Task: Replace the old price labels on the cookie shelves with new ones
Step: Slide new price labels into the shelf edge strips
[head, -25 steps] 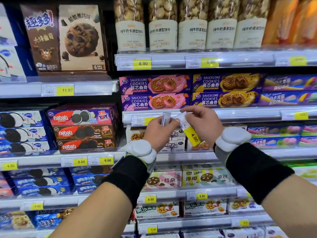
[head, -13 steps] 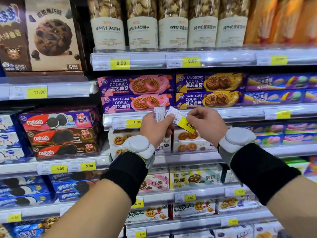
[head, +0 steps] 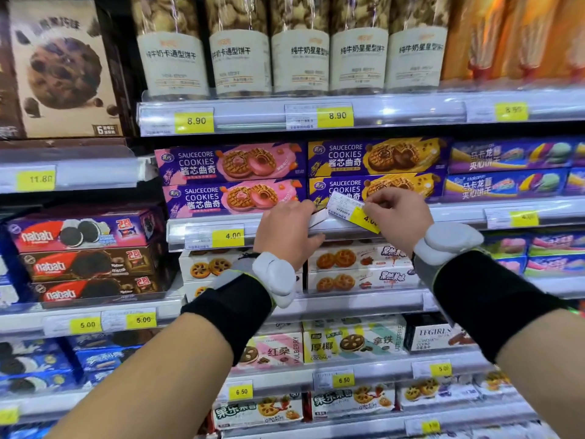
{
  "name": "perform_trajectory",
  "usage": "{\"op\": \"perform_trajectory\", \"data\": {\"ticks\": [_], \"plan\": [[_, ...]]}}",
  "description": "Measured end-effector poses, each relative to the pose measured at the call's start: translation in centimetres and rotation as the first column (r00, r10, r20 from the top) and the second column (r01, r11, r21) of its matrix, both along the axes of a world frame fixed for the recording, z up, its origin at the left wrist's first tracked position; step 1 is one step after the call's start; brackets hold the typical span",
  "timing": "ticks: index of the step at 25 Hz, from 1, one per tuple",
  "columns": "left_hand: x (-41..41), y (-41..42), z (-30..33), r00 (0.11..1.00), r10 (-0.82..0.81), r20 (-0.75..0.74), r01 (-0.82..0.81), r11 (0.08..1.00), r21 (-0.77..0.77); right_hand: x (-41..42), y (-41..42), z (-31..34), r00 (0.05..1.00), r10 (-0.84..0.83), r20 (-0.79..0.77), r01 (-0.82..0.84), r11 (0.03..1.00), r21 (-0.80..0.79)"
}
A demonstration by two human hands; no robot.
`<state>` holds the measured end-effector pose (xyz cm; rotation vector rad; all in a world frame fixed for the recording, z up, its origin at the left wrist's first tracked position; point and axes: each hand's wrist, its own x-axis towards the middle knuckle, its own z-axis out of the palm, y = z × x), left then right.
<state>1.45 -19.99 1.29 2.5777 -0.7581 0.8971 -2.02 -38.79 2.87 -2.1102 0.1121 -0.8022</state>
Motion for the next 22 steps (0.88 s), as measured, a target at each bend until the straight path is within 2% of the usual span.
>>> {"op": "perform_trajectory", "data": {"ticks": [3,16,22], "plan": [[0.4,-0.3,-0.2,0.999,0.052,-0.002,-0.052,0.998,0.041,0.5,-0.1,0.0,1.000,-0.002,0.002,0.002,1.000,-0.004],[0.1,-0.6,-0.7,0.999,0.051,0.007,-0.051,0.998,-0.022,0.6,0.6,-0.5,0.999,0.017,0.028,-0.015,0.999,-0.046],[-0.4,-1.3,-0.2,0.993,0.121,-0.007,-0.122,0.992,-0.045,0.7,0.9,-0.4,0.999,-0.001,0.051,0.003,0.999,-0.041]]}}
